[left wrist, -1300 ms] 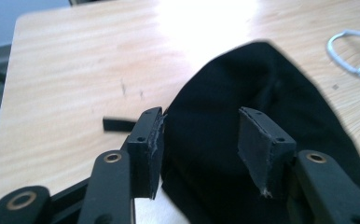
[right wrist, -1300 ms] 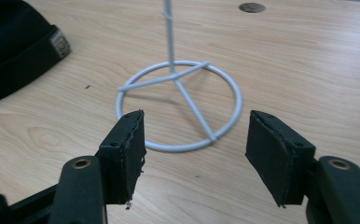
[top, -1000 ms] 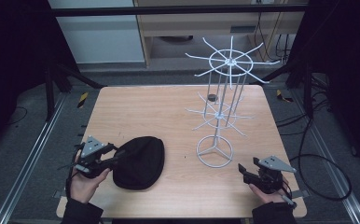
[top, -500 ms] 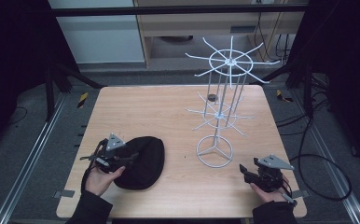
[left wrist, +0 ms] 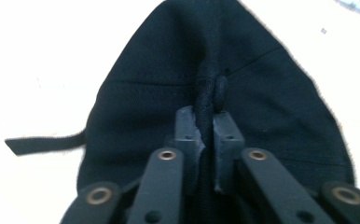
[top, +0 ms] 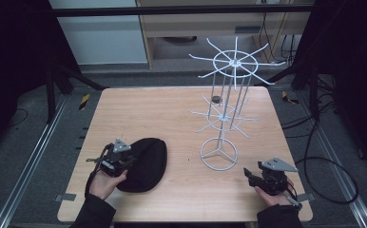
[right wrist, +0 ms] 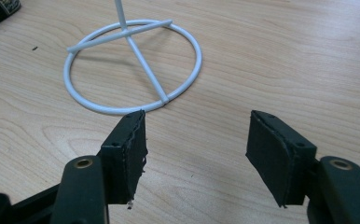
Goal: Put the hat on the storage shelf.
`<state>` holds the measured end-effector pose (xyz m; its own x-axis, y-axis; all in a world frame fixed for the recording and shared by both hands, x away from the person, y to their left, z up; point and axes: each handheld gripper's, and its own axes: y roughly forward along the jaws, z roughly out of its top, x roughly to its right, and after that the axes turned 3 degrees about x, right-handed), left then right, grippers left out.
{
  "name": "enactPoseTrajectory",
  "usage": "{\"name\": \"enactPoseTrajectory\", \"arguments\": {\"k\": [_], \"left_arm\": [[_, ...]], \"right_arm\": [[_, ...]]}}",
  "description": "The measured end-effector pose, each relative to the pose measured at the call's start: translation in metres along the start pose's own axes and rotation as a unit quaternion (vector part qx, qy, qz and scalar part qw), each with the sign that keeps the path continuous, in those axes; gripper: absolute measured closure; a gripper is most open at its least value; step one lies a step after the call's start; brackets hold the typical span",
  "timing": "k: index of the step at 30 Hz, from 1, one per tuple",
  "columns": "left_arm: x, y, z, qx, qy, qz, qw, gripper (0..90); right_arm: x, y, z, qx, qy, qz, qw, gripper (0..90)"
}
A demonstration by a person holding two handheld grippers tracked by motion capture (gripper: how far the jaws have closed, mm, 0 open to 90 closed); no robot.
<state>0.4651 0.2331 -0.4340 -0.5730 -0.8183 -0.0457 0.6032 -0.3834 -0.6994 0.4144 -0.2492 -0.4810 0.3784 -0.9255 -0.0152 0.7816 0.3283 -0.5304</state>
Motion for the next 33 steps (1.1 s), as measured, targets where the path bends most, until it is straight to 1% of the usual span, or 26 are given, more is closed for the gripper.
{"name": "enactPoseTrajectory", "arguments": {"k": [1, 2, 7, 9, 10, 11, 12, 13, 15, 20, 24, 25, 26, 28, 30, 31, 33], "left_arm": [[0.001, -0.002, 0.0, 0.01, -0.002, 0.001, 1.0, 84.9], [0.002, -0.005, 0.0, 0.018, 0.0, 0.004, 0.9998, 85.3], [0.006, -0.019, 0.001, 0.054, 0.014, 0.015, 0.9983, 85.7], [0.008, -0.026, 0.002, 0.074, 0.015, 0.016, 0.997, 85.8], [0.009, -0.034, 0.002, 0.094, 0.016, 0.018, 0.9953, 85.8], [0.009, -0.034, 0.002, 0.094, 0.016, 0.018, 0.9953, 85.8], [0.01, -0.041, 0.003, 0.113, 0.017, 0.018, 0.9933, 85.8], [0.01, -0.041, 0.003, 0.113, 0.017, 0.018, 0.9933, 85.8], [0.012, -0.048, 0.004, 0.131, 0.017, 0.017, 0.9911, 85.8], [0.015, -0.063, 0.008, 0.175, 0.008, 0.006, 0.9845, 85.8], [0.019, -0.076, 0.013, 0.209, 0.005, 0.0, 0.9779, 85.9], [0.02, -0.08, 0.014, 0.222, 0.003, -0.003, 0.975, 85.9], [0.02, -0.082, 0.015, 0.229, 0.004, -0.005, 0.9735, 85.9], [0.022, -0.089, 0.018, 0.247, 0.001, -0.01, 0.9689, 85.9], [0.023, -0.095, 0.022, 0.266, 0.0, -0.018, 0.9639, 85.9], [0.023, -0.098, 0.023, 0.273, 0.001, -0.021, 0.9618, 85.9], [0.024, -0.104, 0.027, 0.289, 0.004, -0.026, 0.9571, 86.0]], "right_arm": [[0.0, 0.0, 0.0, -0.002, 0.004, 0.002, 1.0, 38.0], [0.0, 0.0, 0.0, -0.002, 0.002, 0.002, 1.0, 38.0], [0.001, 0.001, -0.001, -0.001, -0.001, 0.0, 1.0, 38.2], [0.001, 0.001, -0.001, -0.001, 0.001, -0.001, 1.0, 38.2], [0.001, 0.0, -0.001, 0.001, 0.005, -0.001, 1.0, 38.1], [0.001, 0.0, -0.001, 0.001, 0.005, -0.001, 1.0, 38.1], [0.001, 0.0, -0.001, 0.005, 0.005, -0.006, 1.0, 37.9], [0.001, 0.0, -0.001, 0.005, 0.005, -0.006, 1.0, 37.9], [0.002, -0.001, -0.001, 0.009, 0.004, -0.011, 0.9999, 37.9], [0.002, -0.001, -0.001, 0.013, 0.006, -0.014, 0.9998, 37.8], [0.002, 0.0, -0.002, 0.013, 0.005, -0.016, 0.9998, 37.6], [0.002, 0.0, -0.002, 0.015, 0.003, -0.018, 0.9997, 37.6], [0.003, 0.0, -0.002, 0.016, 0.003, -0.019, 0.9997, 37.6], [0.002, -0.001, -0.001, 0.017, 0.008, -0.018, 0.9997, 37.6], [0.002, -0.001, -0.001, 0.018, 0.009, -0.019, 0.9996, 37.4], [0.002, -0.001, -0.002, 0.018, 0.009, -0.019, 0.9996, 37.4], [0.002, 0.0, -0.002, 0.019, 0.004, -0.021, 0.9996, 37.4]]}}
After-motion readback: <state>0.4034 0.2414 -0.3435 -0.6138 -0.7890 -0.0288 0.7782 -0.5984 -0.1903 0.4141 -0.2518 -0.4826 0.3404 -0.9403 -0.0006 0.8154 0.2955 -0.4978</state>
